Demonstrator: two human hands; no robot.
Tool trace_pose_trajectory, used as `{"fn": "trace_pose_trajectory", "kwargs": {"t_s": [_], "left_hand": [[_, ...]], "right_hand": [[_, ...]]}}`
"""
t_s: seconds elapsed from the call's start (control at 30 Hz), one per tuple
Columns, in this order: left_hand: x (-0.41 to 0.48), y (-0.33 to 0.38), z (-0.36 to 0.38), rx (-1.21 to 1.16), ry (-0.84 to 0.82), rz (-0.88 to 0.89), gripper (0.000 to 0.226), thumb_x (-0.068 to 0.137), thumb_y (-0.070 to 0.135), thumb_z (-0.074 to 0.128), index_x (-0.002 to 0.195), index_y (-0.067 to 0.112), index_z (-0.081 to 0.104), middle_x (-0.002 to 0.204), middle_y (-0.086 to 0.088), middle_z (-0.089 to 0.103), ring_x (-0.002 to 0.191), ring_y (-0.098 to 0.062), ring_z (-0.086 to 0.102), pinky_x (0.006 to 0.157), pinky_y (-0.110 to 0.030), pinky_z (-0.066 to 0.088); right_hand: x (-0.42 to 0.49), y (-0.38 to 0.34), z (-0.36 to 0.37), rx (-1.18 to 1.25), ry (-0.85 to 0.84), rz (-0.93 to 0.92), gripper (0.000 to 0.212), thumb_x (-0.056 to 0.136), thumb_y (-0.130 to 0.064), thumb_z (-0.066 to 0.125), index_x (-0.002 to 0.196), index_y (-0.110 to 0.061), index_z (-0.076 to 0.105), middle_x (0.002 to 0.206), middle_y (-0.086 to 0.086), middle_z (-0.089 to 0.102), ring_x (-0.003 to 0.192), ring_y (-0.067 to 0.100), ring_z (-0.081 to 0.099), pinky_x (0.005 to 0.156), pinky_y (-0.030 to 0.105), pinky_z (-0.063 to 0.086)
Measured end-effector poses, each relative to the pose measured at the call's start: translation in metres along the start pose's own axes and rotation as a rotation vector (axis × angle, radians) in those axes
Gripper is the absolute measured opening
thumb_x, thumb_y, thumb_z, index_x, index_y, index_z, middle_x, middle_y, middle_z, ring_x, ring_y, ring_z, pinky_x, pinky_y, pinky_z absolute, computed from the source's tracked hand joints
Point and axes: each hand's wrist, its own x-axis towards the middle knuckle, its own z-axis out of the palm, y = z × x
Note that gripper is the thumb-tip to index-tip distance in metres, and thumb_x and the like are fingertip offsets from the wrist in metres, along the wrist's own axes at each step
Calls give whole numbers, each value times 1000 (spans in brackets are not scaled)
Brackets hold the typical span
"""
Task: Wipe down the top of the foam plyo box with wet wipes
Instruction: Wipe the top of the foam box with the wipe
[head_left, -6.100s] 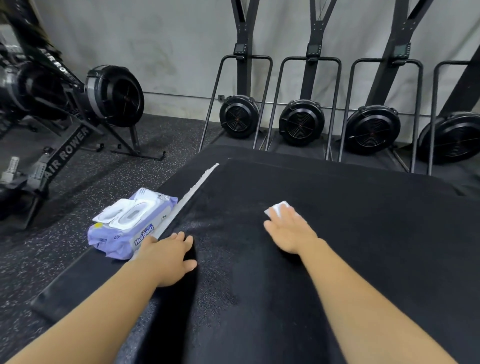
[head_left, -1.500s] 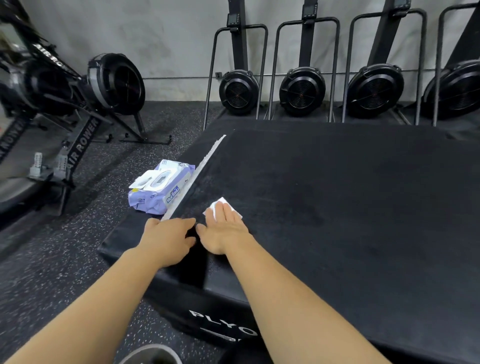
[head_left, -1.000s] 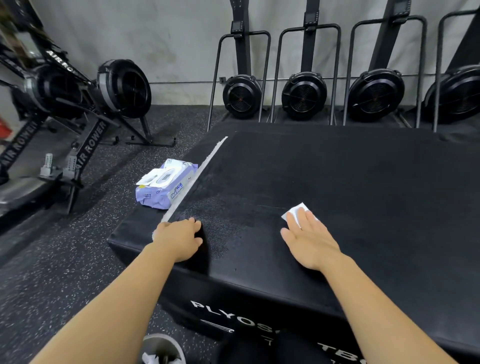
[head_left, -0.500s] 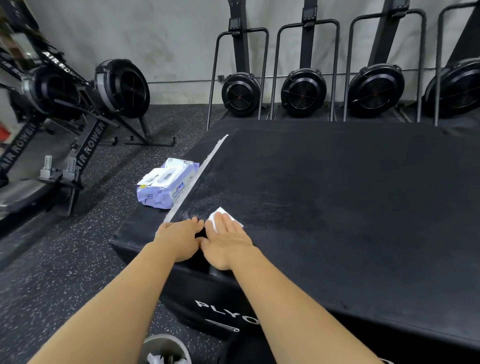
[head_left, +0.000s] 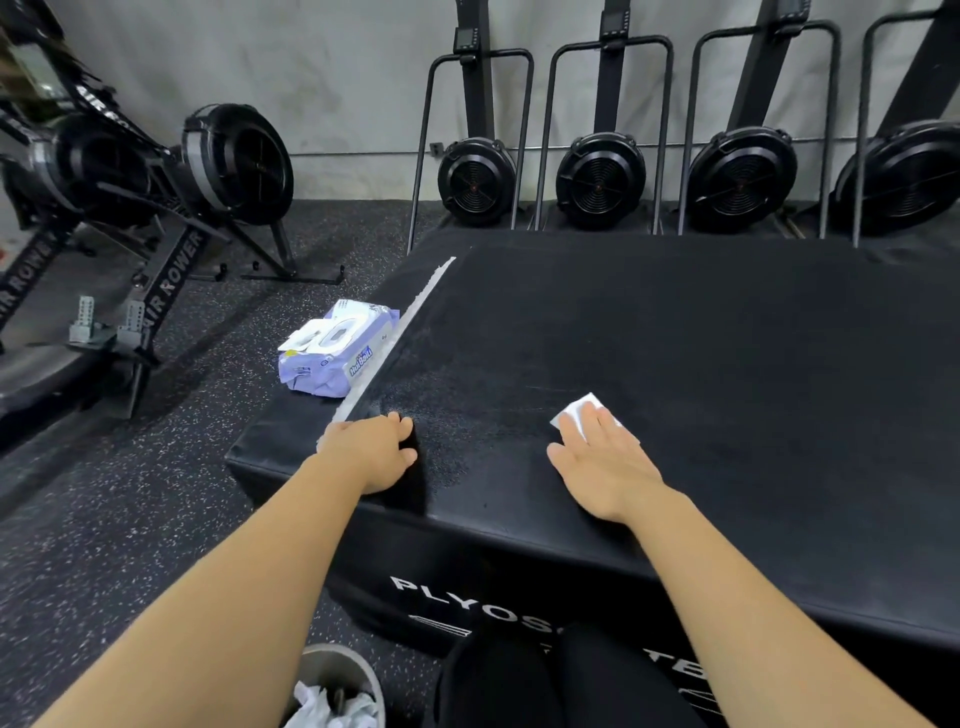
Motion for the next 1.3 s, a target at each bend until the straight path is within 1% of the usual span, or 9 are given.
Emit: {"fn": "trace_pose_trajectory", "kwargs": {"t_s": [0.13,0.37,0.47,0.63,0.73,0.87,1.03,1.13,1.3], "left_hand": [[0,0,2,-87,-12,25,57,104,35,34,155,23,11,163,2,7,148,-20,14,117,-43,18],[2,-3,5,-139,29,58,55,104,30,34,155,20,15,162,0,11,149,-16,11,114,-29,11],[3,-4,4,-146,17,72,53,105,24,33,155,18,14,162,-1,13,148,-16,12,111,-26,11],[6,-7,7,-191,-14,52,56,104,16,33,155,19,12,163,-1,5,149,-17,6,119,-33,10],[4,-5,7,-165,-11,42,56,104,16,32,156,20,10,163,0,4,150,-17,5,118,-36,10],[1,-2,5,-176,-5,41,56,104,16,32,156,18,9,163,-2,3,150,-19,6,118,-34,10],[-3,-8,7,-248,46,76,55,103,13,33,155,21,16,162,1,8,149,-15,7,120,-35,11],[-12,-16,12,-341,112,98,54,101,8,36,153,22,26,161,2,15,149,-13,11,119,-34,15],[-35,-39,18,-338,216,4,51,100,11,40,150,21,34,156,1,32,141,-20,33,110,-29,30]], "right_hand": [[4,-36,17,-38,16,31,57,103,-42,20,155,-17,13,161,8,2,149,23,-5,120,36,2],[20,-127,58,-143,-163,-185,67,106,-44,16,157,-12,-13,162,8,-26,148,23,-27,121,38,-15],[21,-125,53,-122,-186,-230,65,107,-42,17,158,-14,-12,163,4,-24,149,19,-25,122,35,-13],[-5,-78,32,-85,-132,-255,58,105,-37,18,158,-20,5,166,-2,-11,150,11,-15,122,32,-5],[-30,-33,16,-27,-37,-184,47,103,-35,22,149,-25,22,160,-9,6,148,9,0,119,31,8],[-49,-4,7,-11,-7,-67,43,104,-34,22,146,-28,25,155,-9,12,145,15,10,116,32,18],[-32,-36,25,-82,-15,-4,58,105,-41,18,157,-16,10,162,6,2,150,22,0,122,40,7],[-14,-74,40,-91,-76,-77,64,105,-44,17,159,-14,-1,164,7,-15,150,23,-18,123,41,-5],[6,-137,64,-154,-199,-210,66,106,-45,14,157,-14,-12,161,9,-28,148,24,-28,121,40,-14]]}}
